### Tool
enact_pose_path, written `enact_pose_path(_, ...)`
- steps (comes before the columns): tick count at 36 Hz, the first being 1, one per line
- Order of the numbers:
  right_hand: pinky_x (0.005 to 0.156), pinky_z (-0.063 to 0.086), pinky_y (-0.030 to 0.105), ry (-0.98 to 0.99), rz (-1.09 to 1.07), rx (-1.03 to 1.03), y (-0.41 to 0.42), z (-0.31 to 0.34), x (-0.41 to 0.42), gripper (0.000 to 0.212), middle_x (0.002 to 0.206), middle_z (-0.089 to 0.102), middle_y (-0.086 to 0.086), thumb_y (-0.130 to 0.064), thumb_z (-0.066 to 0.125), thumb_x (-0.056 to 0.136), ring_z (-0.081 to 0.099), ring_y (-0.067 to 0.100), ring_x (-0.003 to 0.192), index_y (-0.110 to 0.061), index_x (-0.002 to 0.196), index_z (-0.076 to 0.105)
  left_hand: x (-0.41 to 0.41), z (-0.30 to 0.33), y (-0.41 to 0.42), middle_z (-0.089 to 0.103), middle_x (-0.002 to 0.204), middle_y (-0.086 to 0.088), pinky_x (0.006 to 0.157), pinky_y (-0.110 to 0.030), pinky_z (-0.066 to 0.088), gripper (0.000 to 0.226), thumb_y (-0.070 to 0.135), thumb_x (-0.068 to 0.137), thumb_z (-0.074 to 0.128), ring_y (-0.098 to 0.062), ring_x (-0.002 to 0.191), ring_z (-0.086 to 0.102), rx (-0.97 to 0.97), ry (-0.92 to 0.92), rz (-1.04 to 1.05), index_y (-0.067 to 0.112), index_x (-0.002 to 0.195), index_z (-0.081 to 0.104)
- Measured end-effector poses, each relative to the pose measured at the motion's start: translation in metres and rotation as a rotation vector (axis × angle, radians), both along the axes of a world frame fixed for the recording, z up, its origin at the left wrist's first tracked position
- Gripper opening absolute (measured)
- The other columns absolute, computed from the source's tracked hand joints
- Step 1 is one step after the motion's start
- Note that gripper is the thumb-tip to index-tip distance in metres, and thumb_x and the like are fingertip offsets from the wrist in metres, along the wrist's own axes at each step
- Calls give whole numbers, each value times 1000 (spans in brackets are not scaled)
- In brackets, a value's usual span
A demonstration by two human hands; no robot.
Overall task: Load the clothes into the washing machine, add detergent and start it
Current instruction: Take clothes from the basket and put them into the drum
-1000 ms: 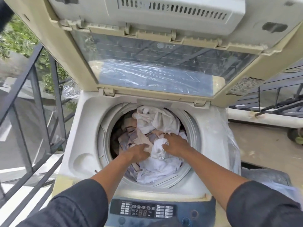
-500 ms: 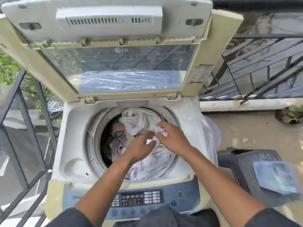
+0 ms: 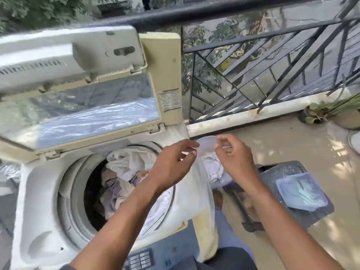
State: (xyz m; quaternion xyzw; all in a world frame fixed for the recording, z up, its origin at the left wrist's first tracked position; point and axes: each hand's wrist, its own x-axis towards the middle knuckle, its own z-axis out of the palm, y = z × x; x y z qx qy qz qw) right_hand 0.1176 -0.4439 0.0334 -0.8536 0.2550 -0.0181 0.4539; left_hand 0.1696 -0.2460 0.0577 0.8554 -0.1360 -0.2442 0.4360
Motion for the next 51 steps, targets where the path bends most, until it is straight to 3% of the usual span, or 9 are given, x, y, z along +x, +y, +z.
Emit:
enact_pose_path(7, 92, 56, 39, 208, -36, 20, -90, -54, 19, 24, 104, 74, -9, -22, 68, 91, 72, 18, 93, -31, 114, 71, 34, -28, -103, 76, 115, 11, 94, -36, 58, 41, 42, 93, 48, -10, 99, 72, 138, 8, -194, 31, 125, 71)
enact_pose_path(12, 91, 56, 37, 313, -3, 17, -136, -123, 39, 24, 107, 76, -3, -20, 67, 91, 72, 23, 96, -25, 114, 71, 61, -95, -161, 74, 126, 4, 98, -34, 53, 36, 31, 100, 55, -22, 113, 69, 367, 111, -311, 25, 133, 68)
enact_pose_path(18, 88, 56, 40, 445, 83, 42, -176, -245, 60, 26, 112, 75, 3, -24, 67, 89, 71, 32, 101, -24, 115, 68, 72, -210, -206, 67, 142, -3, 103, -37, 52, 55, 46, 92, 43, -30, 130, 62, 604, 213, -362, 29, 141, 62)
enact_pose_path(25, 91, 50, 39, 616, 246, -28, -204, -413, 77, 43, 129, 68, 11, -26, 57, 97, 63, 36, 119, -19, 140, 55, 73, -347, -227, 59, 149, -11, 107, -35, 47, 75, 45, 82, 35, -33, 135, 57, 746, 374, -439, 16, 148, 54)
enact_pose_path(28, 88, 52, 45, 650, 368, -52, -207, -476, 87, 50, 129, 62, 18, -32, 52, 103, 60, 41, 117, -16, 148, 41, 79, -397, -235, 55, 154, -10, 111, -37, 46, 83, 45, 79, 33, -33, 138, 54, 743, 404, -418, 15, 155, 48)
enact_pose_path(32, 85, 47, 43, 704, 469, -92, -206, -546, 104, 53, 137, 53, 20, -36, 48, 105, 55, 42, 122, -15, 152, 36, 89, -456, -237, 52, 159, -7, 115, -34, 42, 57, 33, 102, 53, -31, 140, 53, 729, 428, -364, 15, 156, 48)
enact_pose_path(38, 104, 44, 47, 803, 517, -159, -199, -629, 129, 73, 160, 21, 26, -31, 56, 101, 34, 45, 141, -23, 162, 16, 103, -517, -233, 52, 159, -3, 116, -34, 40, 51, 32, 105, 56, -28, 143, 50, 714, 493, -291, 20, 154, 49)
enact_pose_path(43, 114, 35, 50, 864, 584, -138, -200, -668, 146, 73, 168, 3, 24, -32, 57, 100, 19, 44, 151, -35, 162, 19, 109, -540, -227, 52, 159, -2, 114, -30, 38, 51, 31, 106, 55, -25, 144, 49, 706, 538, -259, 20, 155, 49)
enact_pose_path(51, 114, 42, 39, 773, 393, 22, -200, -657, 145, 62, 150, 52, 9, -14, 65, 84, 46, 32, 141, -19, 145, 55, 106, -539, -219, 53, 158, -3, 115, -30, 38, 47, 32, 107, 54, -26, 143, 51, 689, 658, -138, 20, 153, 52)
